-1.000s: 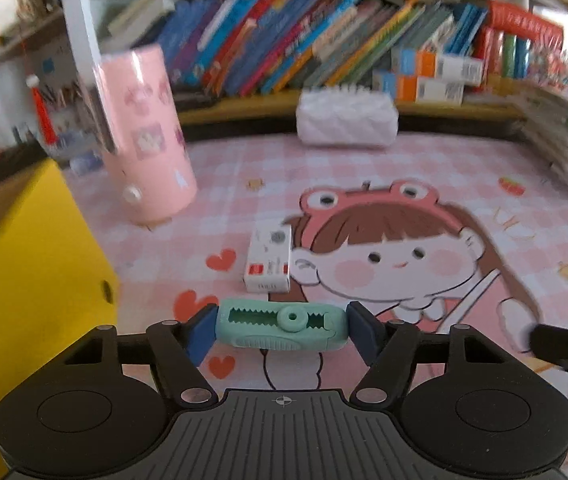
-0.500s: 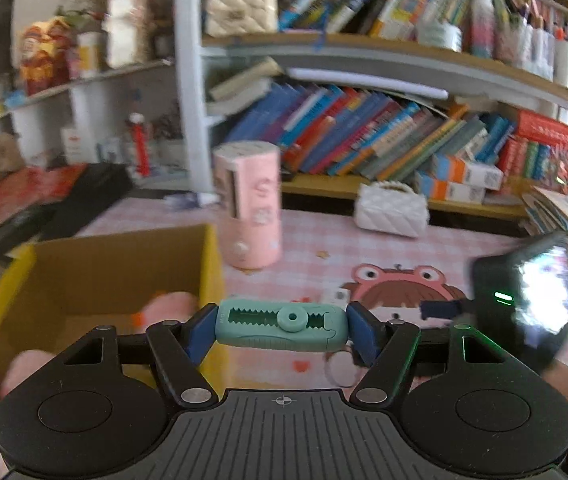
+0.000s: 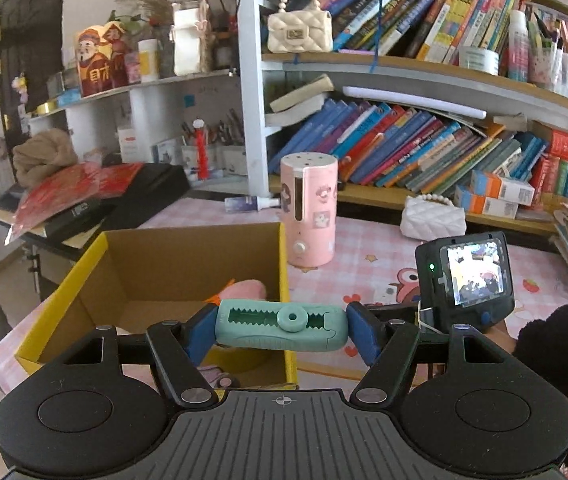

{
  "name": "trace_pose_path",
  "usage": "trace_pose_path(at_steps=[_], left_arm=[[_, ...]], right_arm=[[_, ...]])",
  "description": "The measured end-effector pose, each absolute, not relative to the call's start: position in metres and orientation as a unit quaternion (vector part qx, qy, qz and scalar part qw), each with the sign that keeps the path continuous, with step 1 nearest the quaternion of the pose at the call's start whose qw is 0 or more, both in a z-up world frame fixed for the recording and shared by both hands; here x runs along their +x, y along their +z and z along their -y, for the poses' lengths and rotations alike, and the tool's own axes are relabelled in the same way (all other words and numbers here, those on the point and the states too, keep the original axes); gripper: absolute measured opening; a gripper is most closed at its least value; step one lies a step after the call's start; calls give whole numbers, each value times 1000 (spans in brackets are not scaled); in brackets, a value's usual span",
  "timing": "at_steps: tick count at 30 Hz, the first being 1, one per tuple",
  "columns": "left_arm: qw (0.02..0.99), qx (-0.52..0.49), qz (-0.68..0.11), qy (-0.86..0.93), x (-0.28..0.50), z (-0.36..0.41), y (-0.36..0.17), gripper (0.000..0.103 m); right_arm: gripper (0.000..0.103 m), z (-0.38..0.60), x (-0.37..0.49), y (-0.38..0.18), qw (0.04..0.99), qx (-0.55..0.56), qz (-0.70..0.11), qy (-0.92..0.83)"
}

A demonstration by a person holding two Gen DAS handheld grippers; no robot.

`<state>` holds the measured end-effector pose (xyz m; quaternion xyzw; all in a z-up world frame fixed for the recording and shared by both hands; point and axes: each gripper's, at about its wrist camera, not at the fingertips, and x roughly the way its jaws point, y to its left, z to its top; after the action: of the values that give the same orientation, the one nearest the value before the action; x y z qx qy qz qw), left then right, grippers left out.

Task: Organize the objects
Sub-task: 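Close the right tool on the white battery box while the left tool holds the clip, then carry the clip with the left tool and battery box with the right tool over the box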

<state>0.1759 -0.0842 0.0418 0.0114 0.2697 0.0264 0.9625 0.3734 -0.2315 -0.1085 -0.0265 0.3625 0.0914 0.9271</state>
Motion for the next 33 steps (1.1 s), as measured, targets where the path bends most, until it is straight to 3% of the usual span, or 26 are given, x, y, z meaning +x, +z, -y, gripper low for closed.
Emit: trace_pose_path(at_steps=[3,4,5,15,33], left_arm=[[963,8,-267,28,173,82,41,69],[963,6,-267,28,173,81,41,69],[963,4,-268,28,171,80,40,69],[965,-11,-263,13,161,70,39,69],[958,-29,-276,-75,123,29,21,69]], right_arm=[[45,235,371,-107,930,-24,-356,83],[34,236,371,-107,931,-24,-354,83],[30,236,370,-107,932,-27,-352,80],[29,254,330,-87,934,-9,-350,76],[29,245,174,-18,921,43,-378,84]])
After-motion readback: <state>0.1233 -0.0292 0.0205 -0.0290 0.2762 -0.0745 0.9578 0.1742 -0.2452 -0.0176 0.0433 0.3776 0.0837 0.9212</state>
